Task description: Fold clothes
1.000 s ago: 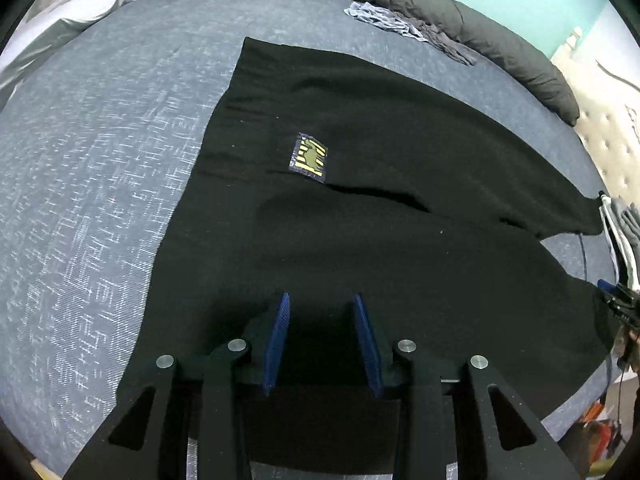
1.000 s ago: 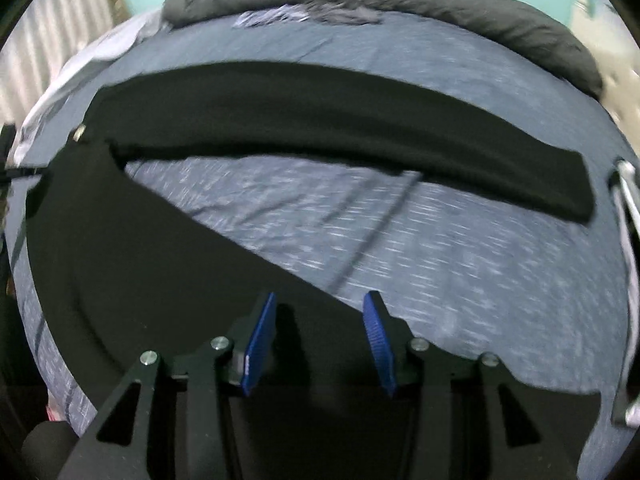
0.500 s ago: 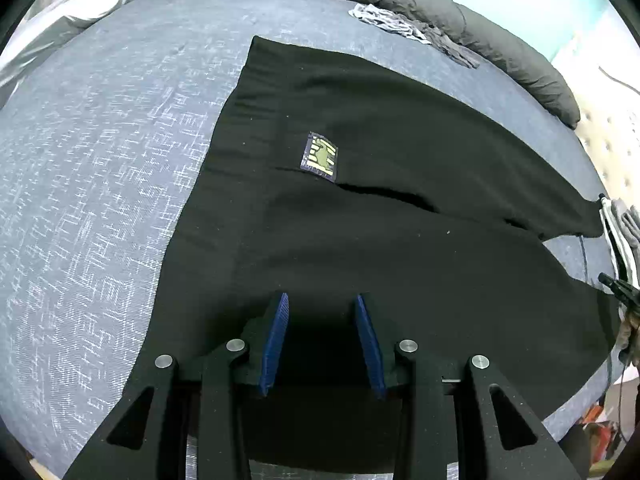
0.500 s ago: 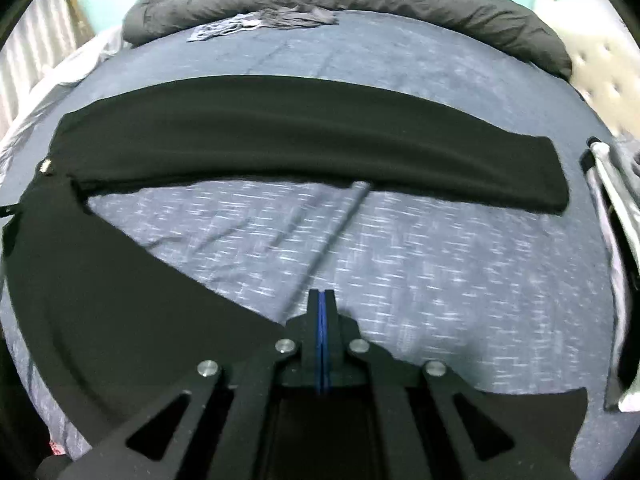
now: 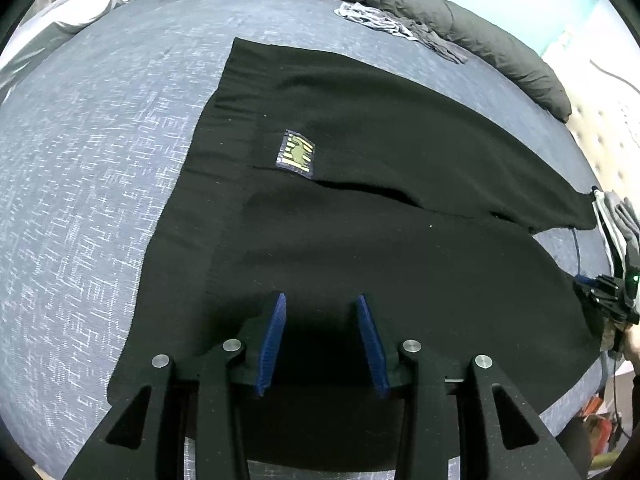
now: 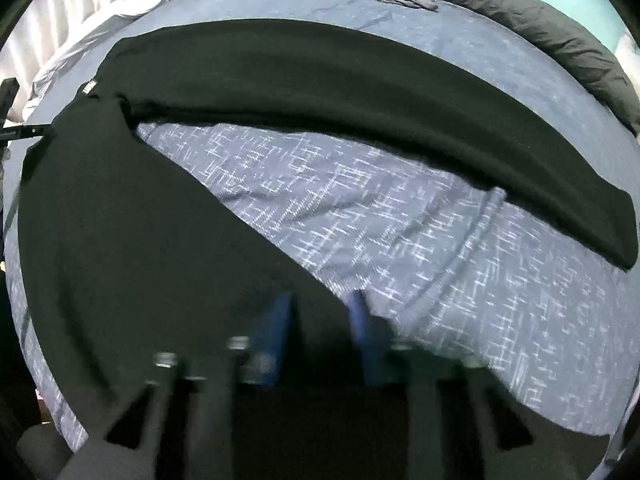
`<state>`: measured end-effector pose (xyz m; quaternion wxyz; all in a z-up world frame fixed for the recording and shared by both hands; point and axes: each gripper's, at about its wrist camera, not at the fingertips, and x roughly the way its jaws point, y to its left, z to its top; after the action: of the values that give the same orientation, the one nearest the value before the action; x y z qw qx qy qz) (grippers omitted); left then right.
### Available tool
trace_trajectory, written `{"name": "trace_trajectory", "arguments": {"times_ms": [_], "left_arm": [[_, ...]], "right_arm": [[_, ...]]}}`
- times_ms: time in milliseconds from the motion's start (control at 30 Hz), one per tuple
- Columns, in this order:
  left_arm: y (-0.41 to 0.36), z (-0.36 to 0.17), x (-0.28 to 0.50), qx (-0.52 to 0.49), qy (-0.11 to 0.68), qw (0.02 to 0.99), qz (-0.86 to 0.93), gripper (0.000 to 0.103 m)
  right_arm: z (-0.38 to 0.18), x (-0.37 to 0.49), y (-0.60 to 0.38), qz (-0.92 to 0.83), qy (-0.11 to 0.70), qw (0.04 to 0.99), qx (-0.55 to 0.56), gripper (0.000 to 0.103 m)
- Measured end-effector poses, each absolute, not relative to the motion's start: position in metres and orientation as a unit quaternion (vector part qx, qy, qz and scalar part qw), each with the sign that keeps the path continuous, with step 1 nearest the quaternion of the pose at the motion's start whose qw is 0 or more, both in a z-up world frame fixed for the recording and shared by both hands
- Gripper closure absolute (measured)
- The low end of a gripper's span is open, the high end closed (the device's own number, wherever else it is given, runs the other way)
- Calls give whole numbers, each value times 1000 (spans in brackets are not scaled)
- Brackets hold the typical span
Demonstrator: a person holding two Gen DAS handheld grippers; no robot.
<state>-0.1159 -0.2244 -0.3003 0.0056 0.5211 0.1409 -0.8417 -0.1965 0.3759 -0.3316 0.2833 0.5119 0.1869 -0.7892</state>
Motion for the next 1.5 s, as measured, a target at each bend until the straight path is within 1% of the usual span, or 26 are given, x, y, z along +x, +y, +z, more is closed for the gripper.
{"name": "trace_trajectory", "arguments": {"times_ms": [33,233,400,633,700,733,767,867,933,1000,1033,1133,1200,1367,1400,1500], "left_arm": [[-224,-301,-116,521,141,5,-842,62],[-231,-303,-108,520,147,5,-841,62],[-233,-304,-107,520,152,9,-841,62],[-240,-299,-103,515,152,19,-843,62],[-245,-295,-100,511,153,24,-845,61],[-248,-293,-99,509,155,26,-846,59],[-252,-292,-98,506,158,29,-847,56],[-264,-290,-94,501,171,39,-848,53],[-271,-289,-90,500,180,45,-846,50],[-277,-290,-83,504,185,53,-842,49],[-282,-291,-78,505,189,58,-840,49],[-294,-294,-62,507,206,68,-834,48],[-301,-295,-52,507,218,74,-831,48],[-306,-295,-34,508,230,82,-826,48],[-306,-295,-32,509,230,82,-825,48],[-304,-295,-26,509,233,83,-825,48]], "right_arm": [[-331,-196,374,-791,191,280,510,99],[-321,-192,372,-800,198,281,493,101],[-308,-200,373,-819,181,262,477,101],[-340,-216,375,-803,168,216,530,101],[-339,-218,378,-809,151,208,529,98],[-336,-218,380,-813,145,202,527,95],[-334,-218,382,-815,142,198,526,92],[-325,-212,392,-828,136,182,513,87],[-317,-203,407,-840,106,175,503,83],[-310,-192,431,-850,66,166,496,66],[-307,-186,448,-851,48,163,496,64],[-302,-162,492,-859,5,136,493,63],[-297,-150,518,-863,-14,117,491,60],[-290,-117,608,-864,-83,39,495,57],[-290,-112,621,-864,-91,26,495,55],[-291,-98,650,-863,-109,-6,493,54]]}}
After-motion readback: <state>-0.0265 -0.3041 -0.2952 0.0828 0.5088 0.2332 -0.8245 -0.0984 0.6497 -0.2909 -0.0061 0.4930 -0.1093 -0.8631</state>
